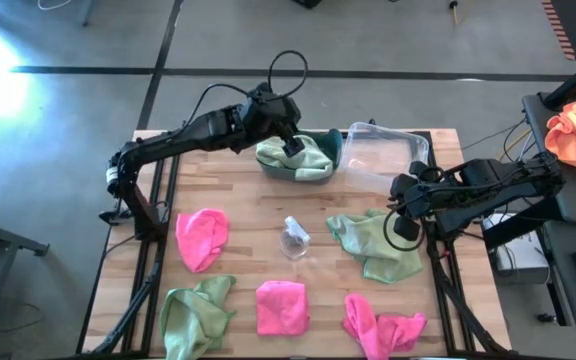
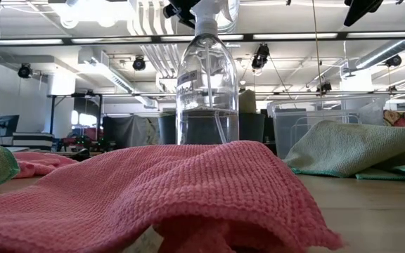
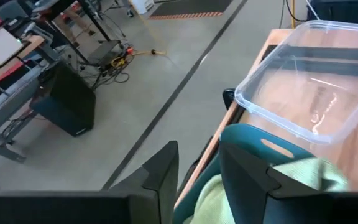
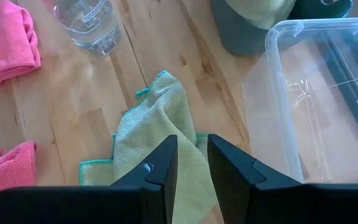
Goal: Sort microfiber towel by color & place in baskets
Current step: Put the top left green microfiber cloth into the blue bin
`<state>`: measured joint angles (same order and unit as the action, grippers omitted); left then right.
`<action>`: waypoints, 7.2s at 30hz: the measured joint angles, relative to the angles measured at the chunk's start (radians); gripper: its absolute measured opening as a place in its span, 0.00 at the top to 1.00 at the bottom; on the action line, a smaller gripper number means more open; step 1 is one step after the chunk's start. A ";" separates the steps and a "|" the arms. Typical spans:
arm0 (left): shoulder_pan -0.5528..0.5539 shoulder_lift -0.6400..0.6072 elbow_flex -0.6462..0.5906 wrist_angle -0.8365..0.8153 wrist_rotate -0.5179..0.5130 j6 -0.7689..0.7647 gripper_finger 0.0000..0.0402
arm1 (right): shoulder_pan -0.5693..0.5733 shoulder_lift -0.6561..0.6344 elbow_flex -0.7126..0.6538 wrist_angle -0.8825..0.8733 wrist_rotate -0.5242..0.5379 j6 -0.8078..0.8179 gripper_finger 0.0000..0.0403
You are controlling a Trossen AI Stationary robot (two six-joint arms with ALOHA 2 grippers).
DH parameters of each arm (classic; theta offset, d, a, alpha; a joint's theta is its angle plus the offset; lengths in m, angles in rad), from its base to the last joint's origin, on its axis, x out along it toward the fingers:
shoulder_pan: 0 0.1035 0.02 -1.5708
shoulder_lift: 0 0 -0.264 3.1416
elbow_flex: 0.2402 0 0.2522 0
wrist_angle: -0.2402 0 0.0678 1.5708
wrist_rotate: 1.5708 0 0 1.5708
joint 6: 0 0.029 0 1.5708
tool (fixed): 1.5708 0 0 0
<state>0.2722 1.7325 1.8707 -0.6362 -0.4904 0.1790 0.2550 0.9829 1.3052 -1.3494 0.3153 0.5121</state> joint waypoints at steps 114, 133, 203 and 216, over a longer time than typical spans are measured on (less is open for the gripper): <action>-0.278 -0.746 -0.918 -0.310 0.457 -0.537 0.74 | 0.000 0.119 -0.002 0.087 0.178 0.103 0.80; -0.278 -1.186 -1.219 -0.332 0.457 -0.448 0.74 | 0.000 0.120 -0.002 0.110 0.180 0.366 0.80; -0.278 -0.627 -1.245 -0.411 0.342 -1.241 0.74 | 0.000 0.120 -0.002 -0.007 0.173 0.157 0.80; -0.278 -0.466 -1.245 -0.353 0.343 -1.232 0.74 | 0.000 0.119 -0.002 -0.007 0.173 0.124 0.80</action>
<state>-0.0062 1.2669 0.6258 -0.9894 -0.1474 -1.0529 0.2550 1.1023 1.3033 -1.3563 0.4881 0.6360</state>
